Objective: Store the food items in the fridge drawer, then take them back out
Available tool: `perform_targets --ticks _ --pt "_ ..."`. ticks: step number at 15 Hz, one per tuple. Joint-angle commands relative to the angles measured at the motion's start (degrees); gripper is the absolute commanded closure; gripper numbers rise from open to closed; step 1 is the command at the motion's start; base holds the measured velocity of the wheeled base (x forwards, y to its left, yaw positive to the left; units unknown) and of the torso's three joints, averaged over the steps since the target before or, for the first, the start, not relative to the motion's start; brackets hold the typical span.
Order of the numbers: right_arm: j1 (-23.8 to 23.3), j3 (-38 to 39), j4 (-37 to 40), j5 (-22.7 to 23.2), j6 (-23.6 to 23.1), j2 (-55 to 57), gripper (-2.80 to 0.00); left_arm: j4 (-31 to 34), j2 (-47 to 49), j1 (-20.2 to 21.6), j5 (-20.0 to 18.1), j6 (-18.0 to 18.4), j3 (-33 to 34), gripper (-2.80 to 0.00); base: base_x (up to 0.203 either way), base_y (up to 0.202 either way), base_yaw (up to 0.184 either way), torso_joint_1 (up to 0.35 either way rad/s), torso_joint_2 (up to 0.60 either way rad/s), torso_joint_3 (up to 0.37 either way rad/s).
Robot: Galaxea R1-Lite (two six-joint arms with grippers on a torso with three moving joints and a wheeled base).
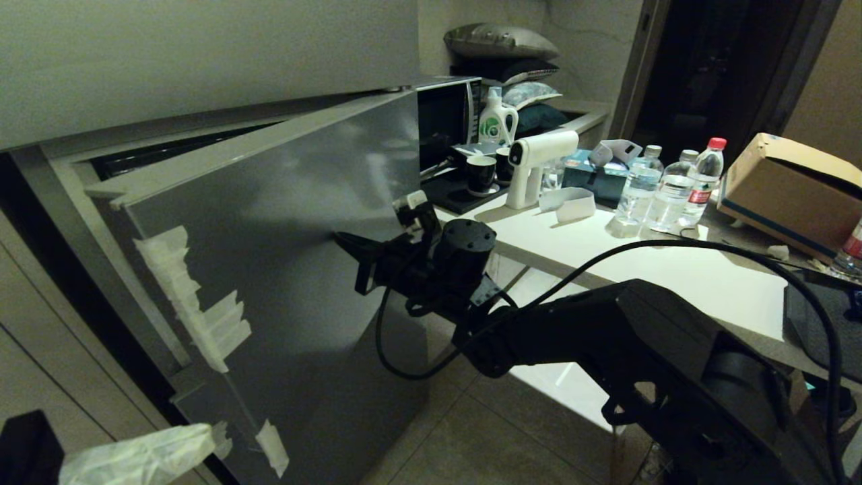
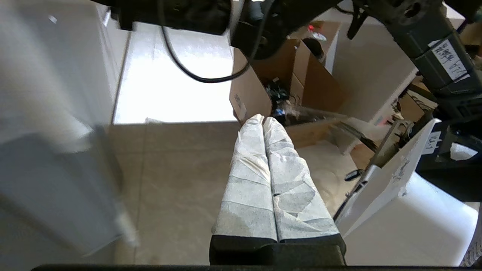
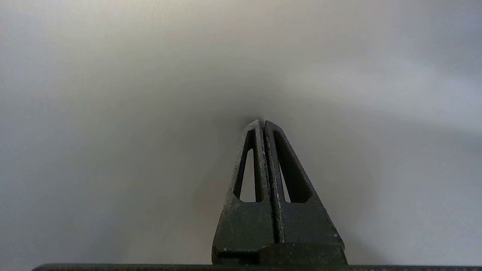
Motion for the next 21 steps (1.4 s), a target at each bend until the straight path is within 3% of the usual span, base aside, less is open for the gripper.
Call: perform_targets --ticks 1,4,6,8,11,14,18,21 --pt "0.5 -3.5 2.5 0.1 -0.1 3.1 0.00 -0.2 2.8 -1.0 -0.2 0.1 -0.5 0.00 0.000 0.000 0.000 0.000 0.00 0.000" --pt "0.5 -3.5 2.7 0.1 -0.1 3.3 0.00 -3.0 8.2 -1.3 0.5 0.2 -2.3 0.00 0.000 0.000 0.000 0.000 0.00 0.000" --pt "0.5 -3.4 2.6 0.1 -0.2 3.3 0.00 -8.3 14.3 -1.7 4.1 0.3 -2.7 0.00 0.000 0.000 0.000 0.000 0.00 0.000" --pt "0.5 -3.4 2.5 0.1 -0.8 3.3 0.00 -19.2 21.0 -2.6 11.7 0.3 -2.4 0.00 0.000 0.000 0.000 0.000 0.00 0.000" --pt "0.5 -1.8 2.3 -1.3 -1.0 2.8 0.00 -38.1 29.3 -3.5 29.0 1.4 -1.3 0.00 0.000 0.000 0.000 0.000 0.00 0.000" --pt "0.6 6.6 0.8 -2.2 -2.2 -1.1 0.00 -49.3 38.5 -1.4 38.7 1.6 -3.8 0.00 0.000 0.000 0.000 0.000 0.00 0.000" --pt "2.2 23.8 -5.3 -2.3 -3.1 -12.9 0.00 -61.3 52.1 6.9 42.6 1.3 -10.7 0.00 0.000 0.000 0.000 0.009 0.00 -0.001" --pt "3.8 37.0 -9.9 -2.2 -4.8 -22.2 0.00 -68.1 57.2 8.7 43.3 0.2 -13.3 0.00 0.000 0.000 0.000 0.009 0.01 -0.001"
